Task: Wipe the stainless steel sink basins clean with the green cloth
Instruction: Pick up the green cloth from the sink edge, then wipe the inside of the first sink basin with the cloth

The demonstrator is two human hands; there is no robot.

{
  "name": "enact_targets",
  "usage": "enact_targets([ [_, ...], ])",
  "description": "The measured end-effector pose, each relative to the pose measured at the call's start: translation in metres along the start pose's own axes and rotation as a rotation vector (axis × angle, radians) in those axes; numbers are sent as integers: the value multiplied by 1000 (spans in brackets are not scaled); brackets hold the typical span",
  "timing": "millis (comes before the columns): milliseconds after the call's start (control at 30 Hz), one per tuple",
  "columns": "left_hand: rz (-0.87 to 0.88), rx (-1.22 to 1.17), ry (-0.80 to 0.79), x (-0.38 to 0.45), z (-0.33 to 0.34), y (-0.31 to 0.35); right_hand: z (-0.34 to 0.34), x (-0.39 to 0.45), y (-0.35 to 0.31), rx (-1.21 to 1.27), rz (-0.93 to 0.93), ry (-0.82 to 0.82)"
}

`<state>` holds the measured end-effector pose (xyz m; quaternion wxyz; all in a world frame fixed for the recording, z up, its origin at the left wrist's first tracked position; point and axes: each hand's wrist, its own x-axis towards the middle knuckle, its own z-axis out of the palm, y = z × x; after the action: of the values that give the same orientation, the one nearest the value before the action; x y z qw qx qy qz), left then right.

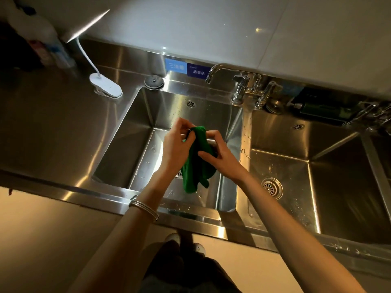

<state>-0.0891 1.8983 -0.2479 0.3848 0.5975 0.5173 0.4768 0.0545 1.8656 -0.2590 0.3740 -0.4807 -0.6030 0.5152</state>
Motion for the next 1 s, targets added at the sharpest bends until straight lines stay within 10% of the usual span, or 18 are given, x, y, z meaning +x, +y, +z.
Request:
enact_targets([
  [733, 287, 543, -581, 169, -34, -84, 10, 161, 39, 126, 366, 989],
  [1000, 219, 560, -638, 200, -17, -104, -36, 214, 50, 73, 428, 1090],
])
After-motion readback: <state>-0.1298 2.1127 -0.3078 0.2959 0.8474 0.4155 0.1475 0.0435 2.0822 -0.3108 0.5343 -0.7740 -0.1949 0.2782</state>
